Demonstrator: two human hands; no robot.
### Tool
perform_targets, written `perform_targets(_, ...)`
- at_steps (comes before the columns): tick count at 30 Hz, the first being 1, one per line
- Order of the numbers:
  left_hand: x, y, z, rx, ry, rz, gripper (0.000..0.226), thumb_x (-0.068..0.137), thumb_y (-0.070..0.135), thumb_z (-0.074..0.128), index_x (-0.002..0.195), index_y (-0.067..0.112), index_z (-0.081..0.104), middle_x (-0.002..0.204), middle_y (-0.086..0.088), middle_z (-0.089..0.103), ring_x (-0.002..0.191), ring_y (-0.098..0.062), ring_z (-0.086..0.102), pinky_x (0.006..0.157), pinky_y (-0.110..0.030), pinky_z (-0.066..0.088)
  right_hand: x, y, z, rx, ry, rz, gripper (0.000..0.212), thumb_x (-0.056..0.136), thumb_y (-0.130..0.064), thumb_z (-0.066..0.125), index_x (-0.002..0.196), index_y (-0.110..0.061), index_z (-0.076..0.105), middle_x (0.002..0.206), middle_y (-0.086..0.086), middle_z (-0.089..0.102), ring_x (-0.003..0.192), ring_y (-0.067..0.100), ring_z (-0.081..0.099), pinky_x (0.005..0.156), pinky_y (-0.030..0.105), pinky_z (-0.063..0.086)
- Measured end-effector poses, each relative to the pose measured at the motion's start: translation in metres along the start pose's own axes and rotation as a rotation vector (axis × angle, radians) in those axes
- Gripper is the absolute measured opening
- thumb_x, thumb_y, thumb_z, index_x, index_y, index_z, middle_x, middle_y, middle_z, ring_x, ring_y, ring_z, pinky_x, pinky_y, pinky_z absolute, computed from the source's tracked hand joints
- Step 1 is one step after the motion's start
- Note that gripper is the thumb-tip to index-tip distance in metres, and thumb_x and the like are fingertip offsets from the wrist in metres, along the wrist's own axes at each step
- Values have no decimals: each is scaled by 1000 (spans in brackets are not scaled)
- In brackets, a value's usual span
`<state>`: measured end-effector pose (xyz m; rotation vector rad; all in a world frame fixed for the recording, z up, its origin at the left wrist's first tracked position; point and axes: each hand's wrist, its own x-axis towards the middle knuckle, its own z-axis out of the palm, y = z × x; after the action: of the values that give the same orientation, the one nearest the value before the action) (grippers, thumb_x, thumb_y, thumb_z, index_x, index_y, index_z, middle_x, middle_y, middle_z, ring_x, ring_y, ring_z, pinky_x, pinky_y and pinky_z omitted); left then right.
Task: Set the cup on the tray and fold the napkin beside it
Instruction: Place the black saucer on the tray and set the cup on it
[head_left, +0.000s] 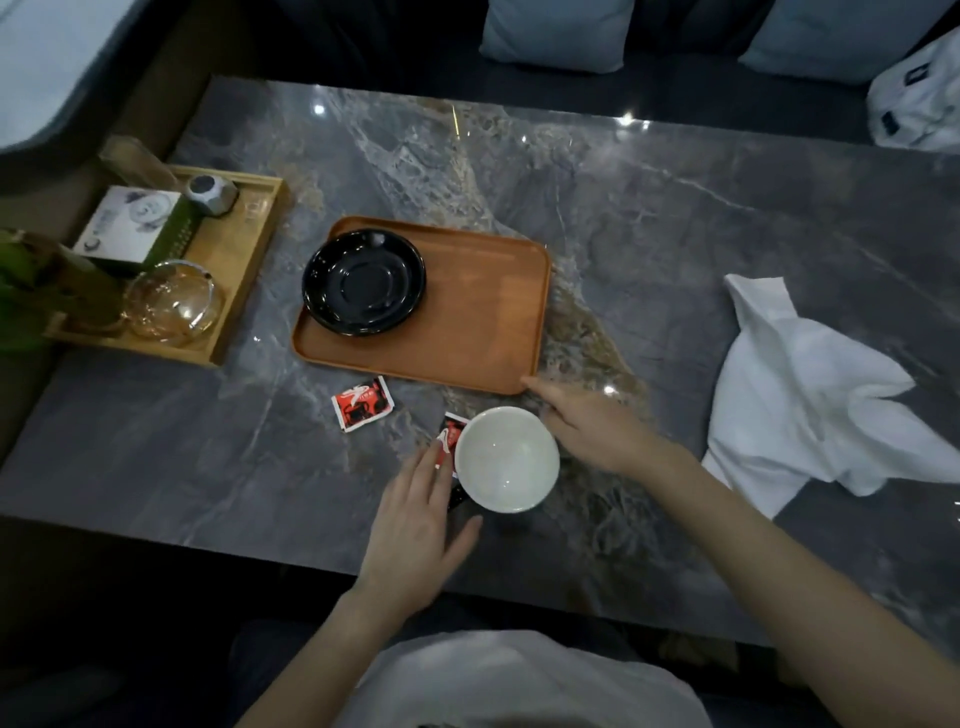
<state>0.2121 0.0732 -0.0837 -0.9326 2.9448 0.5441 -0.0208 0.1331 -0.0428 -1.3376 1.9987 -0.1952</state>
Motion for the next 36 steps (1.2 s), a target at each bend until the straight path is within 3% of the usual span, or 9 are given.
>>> perform_targets(5, -2, 12, 17, -4, -39, -86, 68, 68, 20, 77, 126, -3, 49, 130, -23, 54, 116, -38, 55, 91, -48, 50, -2, 2, 12, 59, -115, -10, 54, 97, -21, 34, 148, -18, 16, 152, 7, 31, 135, 23, 35, 105, 31, 33)
perform_targets(7, -1, 15, 18, -37, -8, -136, 55, 66, 12, 79, 116, 1, 57, 110, -19, 66, 92, -34, 67, 69, -38, 58, -1, 3, 14, 60, -118, -7, 52, 95, -17, 36, 145, -17, 21, 142, 16, 44, 124, 31, 46, 100, 39, 41)
perform_targets(9, 0, 19, 13, -33, -23, -202, 38, 67, 10, 79, 101, 6, 61, 80, -13, 70, 64, -30, 67, 46, -30, 50, -1, 2, 16, 75, -116, 9, 46, 93, -13, 37, 138, -16, 30, 122, 21, 56, 106, 36, 55, 88, 46, 47)
perform_targets(14, 3, 19, 8, -187, -57, -304, 29, 87, 11, 53, 116, 9, 55, 97, -18, 68, 86, -38, 63, 68, -42, 49, 1, -3, 11, 164, -122, 17, 40, 87, -4, 40, 125, -12, 45, 110, 17, 60, 98, 33, 58, 80, 44, 49)
perform_targets(21, 26, -1, -29, -425, -51, -313, 19, 75, 11, 69, 94, 13, 71, 85, -11, 74, 82, -26, 69, 72, -36, 53, 6, -12, -5, 295, -68, 10, 46, 78, -1, 47, 121, -14, 54, 114, 10, 62, 101, 26, 57, 84, 39, 50)
perform_targets(28, 64, -38, -93, -406, -108, -267, 16, 75, 15, 73, 88, 6, 72, 81, -5, 73, 79, -18, 67, 71, -26, 47, 28, -39, -28, 505, 22, 43, 45, 80, -4, 55, 125, -9, 51, 121, 9, 62, 112, 23, 57, 91, 41, 50)
perform_targets(30, 76, -50, -111, -404, -83, -254, 18, 73, 15, 74, 89, 7, 72, 79, -2, 72, 78, -14, 67, 64, -17, 44, 39, -49, -36, 565, 70, 73, 49, 81, -6, 58, 128, -8, 47, 119, 8, 60, 110, 21, 57, 86, 34, 52)
perform_targets(33, 95, -71, -131, -427, -35, -272, 20, 72, 16, 76, 90, 8, 72, 74, -3, 69, 73, -14, 63, 61, -17, 41, 58, -66, -49, 627, 141, 82, 37, 80, -5, 61, 115, -7, 51, 95, 0, 63, 88, 15, 62, 65, 17, 49)
perform_targets(36, 112, -93, -145, -448, 3, -274, 21, 72, 16, 76, 91, 9, 72, 74, 0, 66, 73, -9, 61, 57, -5, 38, 79, -83, -57, 714, 189, 89, 27, 80, -3, 60, 106, -8, 52, 84, -3, 64, 71, 8, 60, 53, 14, 48)
